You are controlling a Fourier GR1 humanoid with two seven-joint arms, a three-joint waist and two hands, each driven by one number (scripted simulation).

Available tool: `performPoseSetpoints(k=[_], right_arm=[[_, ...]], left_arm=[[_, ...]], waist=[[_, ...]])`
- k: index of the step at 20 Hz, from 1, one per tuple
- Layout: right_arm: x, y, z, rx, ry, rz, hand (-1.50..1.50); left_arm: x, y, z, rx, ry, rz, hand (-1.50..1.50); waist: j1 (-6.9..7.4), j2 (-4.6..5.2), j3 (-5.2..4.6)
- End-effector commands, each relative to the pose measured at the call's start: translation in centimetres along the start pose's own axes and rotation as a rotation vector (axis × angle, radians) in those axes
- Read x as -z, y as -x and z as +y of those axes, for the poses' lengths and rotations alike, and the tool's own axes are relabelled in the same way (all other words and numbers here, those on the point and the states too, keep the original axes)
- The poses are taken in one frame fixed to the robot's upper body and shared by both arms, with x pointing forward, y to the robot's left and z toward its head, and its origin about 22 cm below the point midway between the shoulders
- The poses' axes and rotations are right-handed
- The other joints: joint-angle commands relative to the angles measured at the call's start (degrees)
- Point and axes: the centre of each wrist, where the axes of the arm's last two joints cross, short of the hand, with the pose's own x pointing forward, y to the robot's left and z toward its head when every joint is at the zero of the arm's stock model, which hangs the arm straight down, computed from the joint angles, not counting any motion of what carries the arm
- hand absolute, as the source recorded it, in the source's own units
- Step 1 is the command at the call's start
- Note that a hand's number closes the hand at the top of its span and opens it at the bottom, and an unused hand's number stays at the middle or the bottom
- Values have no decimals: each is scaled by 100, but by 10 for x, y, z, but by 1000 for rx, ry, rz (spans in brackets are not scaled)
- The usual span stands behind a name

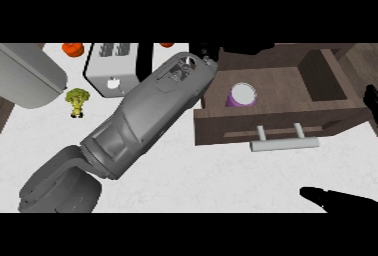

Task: Pick up the can, place it into the drawer and close the drawer

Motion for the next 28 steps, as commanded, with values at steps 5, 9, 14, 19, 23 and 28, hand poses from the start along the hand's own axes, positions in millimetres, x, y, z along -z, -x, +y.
performPoseSetpoints(k=[5, 9, 14, 19, 23, 28], right_arm=[[20, 25, 41, -297, -92, 4, -150], [36, 16, 64, -411, -142, 18, -150], [28, 59, 98, -488, -157, 74, -150], [47, 93, 114, -457, -93, 129, -150], [48, 111, 132, -497, -111, 132, -150], [49, 134, 145, -531, -100, 155, -150]], left_arm=[[-1, -16, -6, -27, 23, 8, -150], [-2, -10, -4, -16, -2, 3, -150], [7, -20, 14, -36, -3, 23, -150], [16, -30, 40, -5, -12, 20, -150], [27, -38, 69, 0, -34, 17, -150], [3, -18, 68, -12, -11, 30, -150]], waist=[[338, -71, 1], [365, -83, -5], [476, -122, 0], [577, -132, 2], [538, -118, 2], [695, -125, 3]])
